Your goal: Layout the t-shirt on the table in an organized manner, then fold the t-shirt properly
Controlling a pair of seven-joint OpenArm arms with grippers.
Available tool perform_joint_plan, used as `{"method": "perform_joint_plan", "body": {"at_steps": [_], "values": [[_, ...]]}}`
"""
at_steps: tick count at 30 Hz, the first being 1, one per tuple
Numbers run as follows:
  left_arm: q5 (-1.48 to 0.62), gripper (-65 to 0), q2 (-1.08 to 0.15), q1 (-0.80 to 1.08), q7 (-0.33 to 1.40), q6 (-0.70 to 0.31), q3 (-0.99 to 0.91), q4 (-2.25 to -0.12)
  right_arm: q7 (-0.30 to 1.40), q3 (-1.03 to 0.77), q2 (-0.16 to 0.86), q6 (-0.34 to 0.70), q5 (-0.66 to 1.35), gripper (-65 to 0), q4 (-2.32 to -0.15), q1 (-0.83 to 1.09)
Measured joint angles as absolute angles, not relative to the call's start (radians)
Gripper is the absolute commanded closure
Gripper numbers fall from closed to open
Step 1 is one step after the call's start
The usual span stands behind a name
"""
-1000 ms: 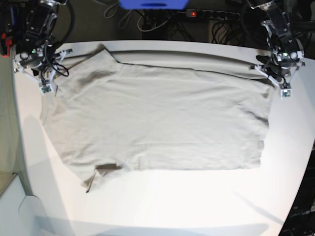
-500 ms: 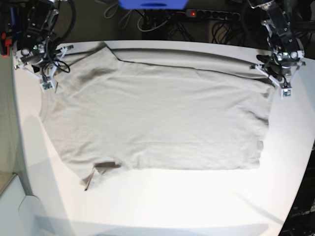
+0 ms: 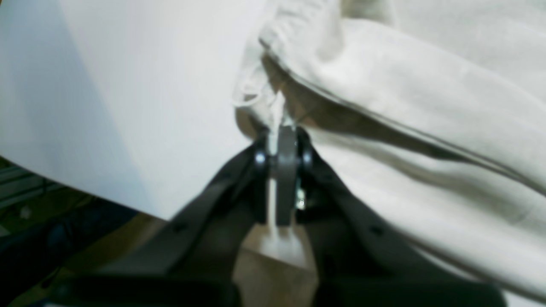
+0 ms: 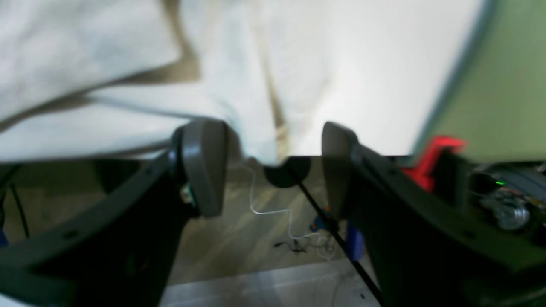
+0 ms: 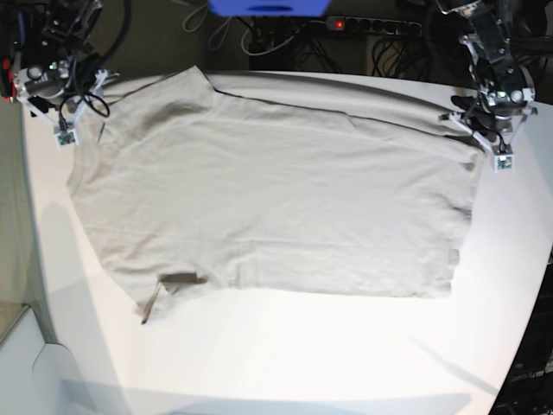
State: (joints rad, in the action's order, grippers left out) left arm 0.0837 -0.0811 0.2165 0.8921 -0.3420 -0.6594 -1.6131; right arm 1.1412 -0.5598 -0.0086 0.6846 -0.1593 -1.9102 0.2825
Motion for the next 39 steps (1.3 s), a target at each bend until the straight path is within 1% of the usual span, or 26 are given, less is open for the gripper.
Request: {"method": "perform_joint_plan", "body": {"at_steps": [20,21,24,26,33,37,39], "values": [[0.085,-0.5,-0.083,0.235,0.885,-0.342,-0.66,-1.617,1.148,-0.558,-0.005,0.685,-0.159,-36.4,-1.905,0.262],[0.085,-0.5,-0.083,0.235,0.885,-0.342,-0.66,-1.617,1.149,-0.558,-0.005,0.685,-0.16,-36.9,-1.905,0.262],[0.085,-0.5,-0.083,0.235,0.885,-0.342,-0.66,-1.617,1.14,-0.555,-0.001,0.685,-0.157,-43.1,-1.905,0.282],[0.085,-0.5,-0.083,0.235,0.885,-0.342,-0.66,-1.617,1.154,-0.544,0.002,0.685,-0.16,-45.2,-1.905,0.293],[0.085,-0.5,-0.083,0.235,0.885,-0.342,-0.661,-1.617,1.159,-0.541,0.009,0.685,-0.156,-45.5,-1.905,0.291],[0.085,-0.5,-0.083,0.235,0.885,-0.342,-0.661,-1.617,1.208,-0.542,0.033,0.684,-0.03,-45.5,-1.905,0.291],[0.085,-0.5,-0.083,0.235,0.885,-0.342,-0.661,-1.617,1.217,-0.542,0.049,0.685,-0.014,-45.5,-1.906,0.283]]}}
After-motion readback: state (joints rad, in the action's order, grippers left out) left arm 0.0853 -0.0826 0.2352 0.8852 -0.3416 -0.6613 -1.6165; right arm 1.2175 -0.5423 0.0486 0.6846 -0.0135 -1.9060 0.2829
